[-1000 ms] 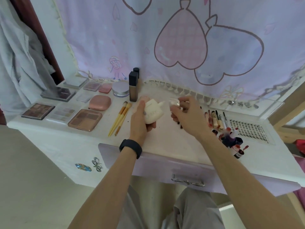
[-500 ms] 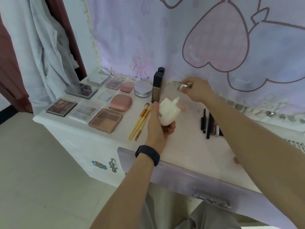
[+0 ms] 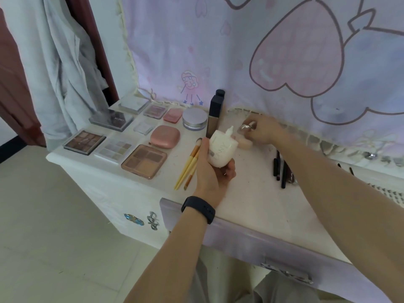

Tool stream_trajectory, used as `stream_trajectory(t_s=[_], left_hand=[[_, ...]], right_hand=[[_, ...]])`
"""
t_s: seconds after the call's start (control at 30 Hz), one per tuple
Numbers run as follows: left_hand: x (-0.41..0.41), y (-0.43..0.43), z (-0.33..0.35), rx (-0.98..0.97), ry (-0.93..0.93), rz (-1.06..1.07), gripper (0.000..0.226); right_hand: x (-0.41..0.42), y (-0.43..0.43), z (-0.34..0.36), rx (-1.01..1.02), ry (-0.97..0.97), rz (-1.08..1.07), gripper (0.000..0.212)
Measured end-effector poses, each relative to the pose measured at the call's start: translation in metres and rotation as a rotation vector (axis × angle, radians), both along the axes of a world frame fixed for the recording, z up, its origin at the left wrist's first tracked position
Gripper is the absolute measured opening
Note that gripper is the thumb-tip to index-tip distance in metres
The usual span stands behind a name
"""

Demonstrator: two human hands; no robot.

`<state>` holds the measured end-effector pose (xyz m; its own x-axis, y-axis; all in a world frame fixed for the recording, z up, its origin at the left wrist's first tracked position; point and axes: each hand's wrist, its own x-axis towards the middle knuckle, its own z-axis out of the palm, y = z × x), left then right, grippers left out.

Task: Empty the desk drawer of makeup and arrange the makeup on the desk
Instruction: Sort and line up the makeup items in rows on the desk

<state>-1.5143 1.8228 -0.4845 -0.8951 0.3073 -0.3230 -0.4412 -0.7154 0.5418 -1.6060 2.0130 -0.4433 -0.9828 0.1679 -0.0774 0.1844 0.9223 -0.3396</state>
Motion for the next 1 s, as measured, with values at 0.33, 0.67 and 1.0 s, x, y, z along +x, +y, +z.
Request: stream_trajectory(t_s=[0.33,0.67,1.0], left_hand=[[0.0,0.0,-0.002,-0.012,0.034,-0.024,0.057],[0.004,0.003,0.003,-0.088,0.138,-0.037,0.058],[0.02,0.015,0.003,-0.56,0.396,-0.036,0.037]], right_hand=[[0.017,-0.006,0.027,-0.06,0.044,-0.044,0.061],[0.09,-0.053,0.074,-0.534,-0.162,0.216,0.027],[0.081,-0.021,0.075,-0.446,-0.006,0.123,0.033]])
